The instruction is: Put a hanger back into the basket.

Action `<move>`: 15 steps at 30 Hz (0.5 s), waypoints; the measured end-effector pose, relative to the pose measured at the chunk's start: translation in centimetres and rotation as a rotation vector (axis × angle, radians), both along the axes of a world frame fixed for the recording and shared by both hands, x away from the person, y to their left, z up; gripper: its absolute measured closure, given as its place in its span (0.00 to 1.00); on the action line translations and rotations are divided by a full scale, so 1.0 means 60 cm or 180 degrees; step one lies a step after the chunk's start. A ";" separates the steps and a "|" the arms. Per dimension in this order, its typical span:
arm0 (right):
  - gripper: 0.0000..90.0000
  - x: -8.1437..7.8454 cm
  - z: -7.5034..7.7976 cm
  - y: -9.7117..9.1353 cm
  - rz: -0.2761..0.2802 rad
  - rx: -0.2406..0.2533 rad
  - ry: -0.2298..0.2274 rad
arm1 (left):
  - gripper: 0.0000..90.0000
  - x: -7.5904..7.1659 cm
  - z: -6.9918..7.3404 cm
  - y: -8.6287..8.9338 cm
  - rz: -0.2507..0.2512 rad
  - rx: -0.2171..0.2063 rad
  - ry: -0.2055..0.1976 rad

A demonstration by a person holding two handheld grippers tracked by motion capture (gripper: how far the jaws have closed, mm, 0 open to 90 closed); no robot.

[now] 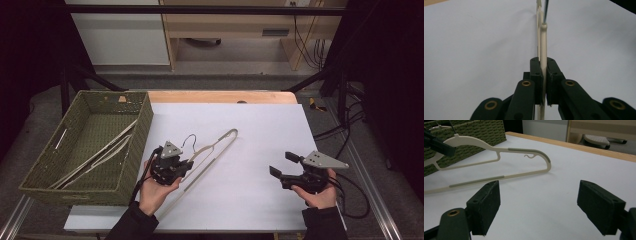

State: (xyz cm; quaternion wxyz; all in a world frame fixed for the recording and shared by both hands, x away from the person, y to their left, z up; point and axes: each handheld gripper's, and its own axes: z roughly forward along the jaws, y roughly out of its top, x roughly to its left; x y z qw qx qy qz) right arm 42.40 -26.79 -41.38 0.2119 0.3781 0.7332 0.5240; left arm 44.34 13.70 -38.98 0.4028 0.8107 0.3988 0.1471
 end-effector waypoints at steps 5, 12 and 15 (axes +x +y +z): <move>0.20 -0.002 0.001 -0.003 -0.0008 0.0003 -0.0012 | 0.95 -0.003 0.014 0.015 -0.0052 -0.0051 -0.0029; 0.20 -0.006 0.006 -0.008 -0.0030 0.0005 -0.0047 | 0.95 -0.017 0.052 0.029 -0.0189 -0.0126 -0.0201; 0.20 -0.007 0.007 -0.010 -0.0037 -0.0003 -0.0050 | 0.95 -0.024 0.073 0.036 -0.0245 -0.0166 -0.0283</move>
